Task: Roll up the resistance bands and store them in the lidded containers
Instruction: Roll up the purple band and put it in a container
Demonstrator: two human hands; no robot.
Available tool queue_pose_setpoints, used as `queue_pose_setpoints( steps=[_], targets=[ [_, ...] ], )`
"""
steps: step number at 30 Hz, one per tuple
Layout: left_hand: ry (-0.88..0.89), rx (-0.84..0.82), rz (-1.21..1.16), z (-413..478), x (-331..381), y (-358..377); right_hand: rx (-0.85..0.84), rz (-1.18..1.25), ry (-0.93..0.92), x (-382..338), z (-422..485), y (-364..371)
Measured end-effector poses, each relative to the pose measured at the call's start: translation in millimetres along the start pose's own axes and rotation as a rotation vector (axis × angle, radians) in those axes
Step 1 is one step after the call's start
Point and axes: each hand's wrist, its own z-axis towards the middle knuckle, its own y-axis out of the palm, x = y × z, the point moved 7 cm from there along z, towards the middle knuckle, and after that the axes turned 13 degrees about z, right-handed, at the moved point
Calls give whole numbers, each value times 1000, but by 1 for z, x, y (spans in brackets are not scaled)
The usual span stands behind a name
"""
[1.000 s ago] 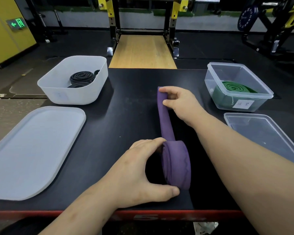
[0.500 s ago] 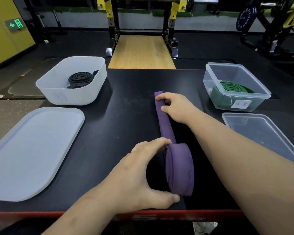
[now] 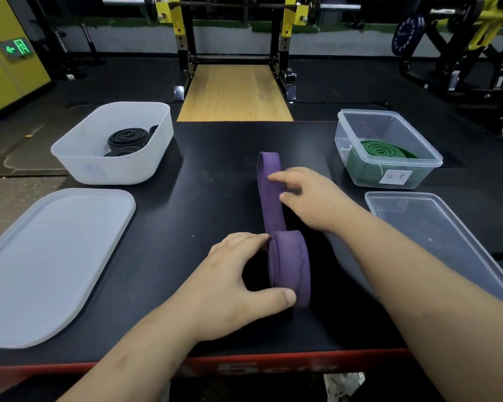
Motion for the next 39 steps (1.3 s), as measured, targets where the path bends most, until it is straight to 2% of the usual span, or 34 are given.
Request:
queue_pose_setpoints(
  steps=[3,5,7,8,14,18,23,28,35,39],
  targets=[
    [-16,8,-25,0,0,-2,-87,83,36,-10,-54,-14],
    [-18,9,-33,0,2,-3,-274,292,79,-16,-97,-10],
    [-8,12,-45,-1,5,-3,-436,332,99,-21,-132,-1],
    [0,21,-48,-1,7,-4,-446,321,104,-21,-142,2],
    [38,66,-88,-1,15,-9,-274,289,17,-26,-140,8],
    [35,49,-73,-1,13,-4,-242,301,-10,-22,-137,6],
    [39,32,-27,-4,13,0,-231,312,-22,-18,-137,4],
    [50,-10,-92,-9,9,-2,-230,334,-30,-17,-135,3],
    [66,3,12,-8,14,-2,-233,363,-52,-14,-134,7],
    [71,51,-11,-8,15,-4,-288,413,-42,-10,-137,7]
  ],
)
